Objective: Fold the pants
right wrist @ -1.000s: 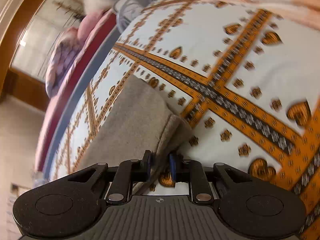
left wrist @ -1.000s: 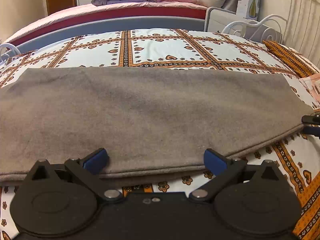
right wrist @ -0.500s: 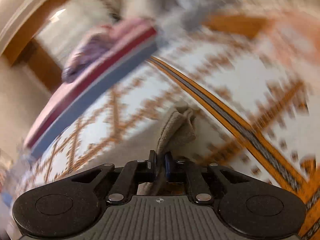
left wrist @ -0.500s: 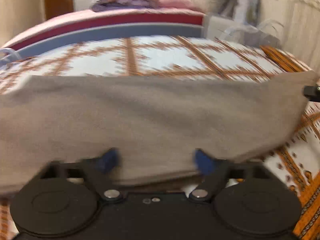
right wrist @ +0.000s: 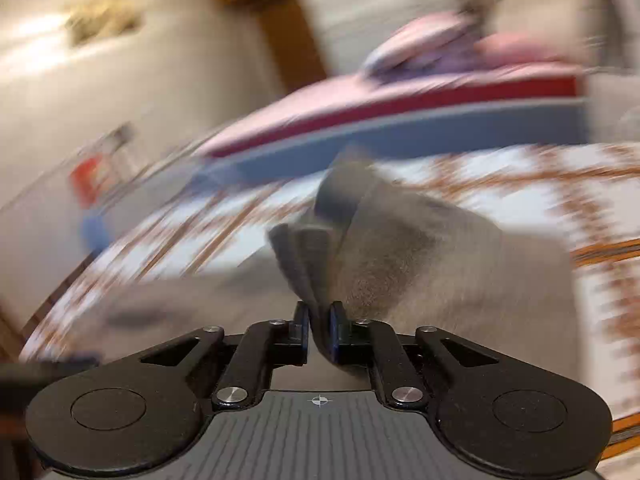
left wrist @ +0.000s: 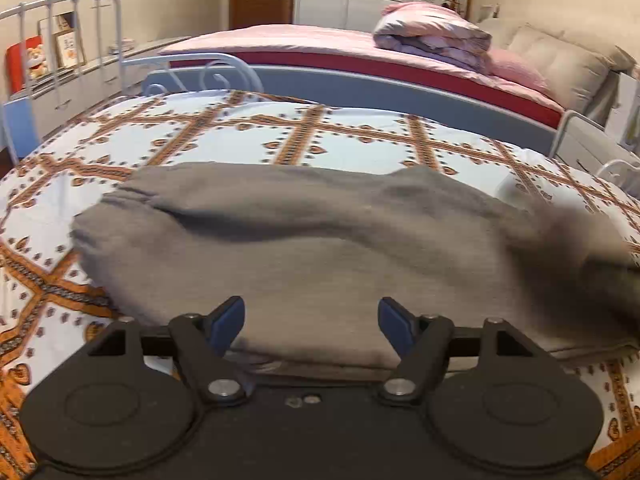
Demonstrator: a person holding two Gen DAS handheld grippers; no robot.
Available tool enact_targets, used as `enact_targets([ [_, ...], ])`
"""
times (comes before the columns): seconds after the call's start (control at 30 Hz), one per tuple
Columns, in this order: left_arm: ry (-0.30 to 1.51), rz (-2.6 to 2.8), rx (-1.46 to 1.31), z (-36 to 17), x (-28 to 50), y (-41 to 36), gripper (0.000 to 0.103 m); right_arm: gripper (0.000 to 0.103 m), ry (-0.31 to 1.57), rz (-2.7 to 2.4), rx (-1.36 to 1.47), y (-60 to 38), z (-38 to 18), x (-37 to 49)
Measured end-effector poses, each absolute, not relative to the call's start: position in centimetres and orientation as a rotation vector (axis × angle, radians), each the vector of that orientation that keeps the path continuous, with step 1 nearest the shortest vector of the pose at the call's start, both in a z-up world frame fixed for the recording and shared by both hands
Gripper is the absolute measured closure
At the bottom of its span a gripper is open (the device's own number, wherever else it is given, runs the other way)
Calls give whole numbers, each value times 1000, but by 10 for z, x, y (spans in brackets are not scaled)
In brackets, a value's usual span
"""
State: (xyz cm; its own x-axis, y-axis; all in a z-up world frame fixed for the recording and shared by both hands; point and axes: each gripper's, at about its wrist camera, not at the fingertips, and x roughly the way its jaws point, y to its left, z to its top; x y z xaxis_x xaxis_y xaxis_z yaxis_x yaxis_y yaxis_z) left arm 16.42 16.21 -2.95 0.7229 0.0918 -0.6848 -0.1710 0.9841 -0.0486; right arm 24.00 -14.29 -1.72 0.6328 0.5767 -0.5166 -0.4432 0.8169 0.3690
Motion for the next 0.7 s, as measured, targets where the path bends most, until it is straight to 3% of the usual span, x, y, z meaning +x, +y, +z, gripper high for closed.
enact_targets([
  [0.03, 751, 144, -112, -30, 162, 166, 33, 79, 707, 669, 156, -119, -28, 235],
  [0.07, 750, 141, -107, -30, 160, 166, 33, 77, 756, 705, 70, -98, -37, 228],
  [0.2, 756, 97, -113, -32, 163, 160, 37, 78, 730, 686, 34, -101, -38, 218],
  [0.43, 778, -111, -192, -41, 191, 111, 57, 77, 687, 472, 124, -157, -30, 224],
  [0.7, 858, -212, -299, -71, 230, 77, 56, 77, 750, 359, 140, -214, -28, 222],
])
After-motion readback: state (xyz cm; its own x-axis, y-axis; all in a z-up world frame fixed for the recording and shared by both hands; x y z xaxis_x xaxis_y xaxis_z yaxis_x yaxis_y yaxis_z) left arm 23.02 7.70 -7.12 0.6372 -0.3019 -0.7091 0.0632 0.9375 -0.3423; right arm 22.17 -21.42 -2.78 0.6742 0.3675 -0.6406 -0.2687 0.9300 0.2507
